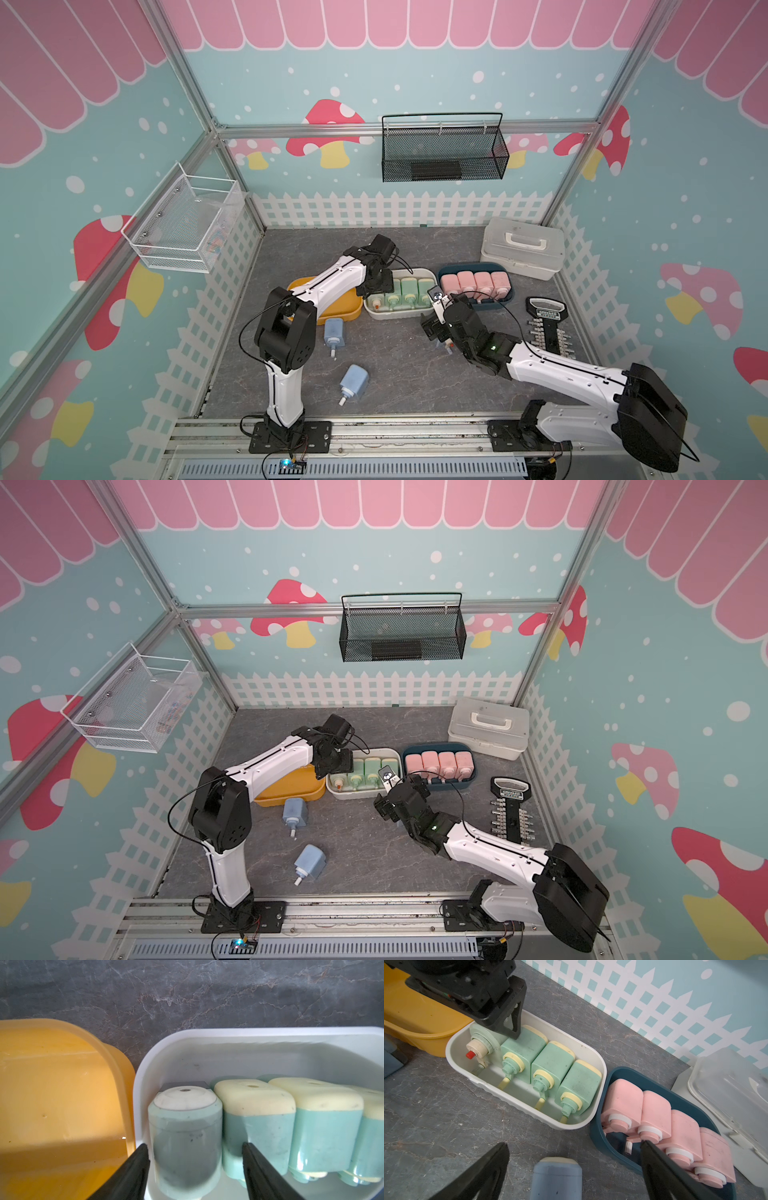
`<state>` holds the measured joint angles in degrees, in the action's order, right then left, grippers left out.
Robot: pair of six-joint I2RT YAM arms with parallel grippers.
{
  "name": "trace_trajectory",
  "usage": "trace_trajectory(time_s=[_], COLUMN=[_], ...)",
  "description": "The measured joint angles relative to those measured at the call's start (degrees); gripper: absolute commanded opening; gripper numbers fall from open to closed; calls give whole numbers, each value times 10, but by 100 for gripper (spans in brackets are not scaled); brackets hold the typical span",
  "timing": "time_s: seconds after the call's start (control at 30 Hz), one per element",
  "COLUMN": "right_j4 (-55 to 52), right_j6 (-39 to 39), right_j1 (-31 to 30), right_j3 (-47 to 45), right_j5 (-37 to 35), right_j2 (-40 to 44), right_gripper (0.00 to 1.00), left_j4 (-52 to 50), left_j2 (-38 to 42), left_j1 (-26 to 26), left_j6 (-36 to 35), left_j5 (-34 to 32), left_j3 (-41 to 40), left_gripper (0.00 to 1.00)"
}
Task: Place the pencil sharpeners by color into the storage box
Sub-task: Place the pencil sharpener in the storage box.
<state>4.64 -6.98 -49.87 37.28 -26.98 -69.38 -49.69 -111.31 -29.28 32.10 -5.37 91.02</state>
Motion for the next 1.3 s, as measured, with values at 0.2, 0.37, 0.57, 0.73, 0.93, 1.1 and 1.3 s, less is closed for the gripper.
trace_trajectory(time_s=[0.2,0.37,0.57,0.73,0.93,1.1,1.3], right_j4=[-4,-3,11,45,92,127,142], right_j6=[0,0,5,16,33,49,52], right_j1=[0,0,0,0,0,0,0], right_j3=[7,13,13,13,13,22,57], right_j5=[5,18,47,90,160,207,218], right_j2=[0,-3,-7,-9,-21,-48,-91], right_gripper=[99,99,98,99,99,99,99], left_j4=[4,21,39,48,51,52,78], left_j2=[42,126,227,274,344,405,451], left_j1=[0,0,0,1,15,24,28], left_j6=[-22,-41,-47,-31,-6,5,11], left_j5=[-6,-33,-59,-80,-93,-90,-83], left_j3=[-12,-68,-154,-209,-288,-345,-420], left_gripper=[99,99,99,99,99,99,98])
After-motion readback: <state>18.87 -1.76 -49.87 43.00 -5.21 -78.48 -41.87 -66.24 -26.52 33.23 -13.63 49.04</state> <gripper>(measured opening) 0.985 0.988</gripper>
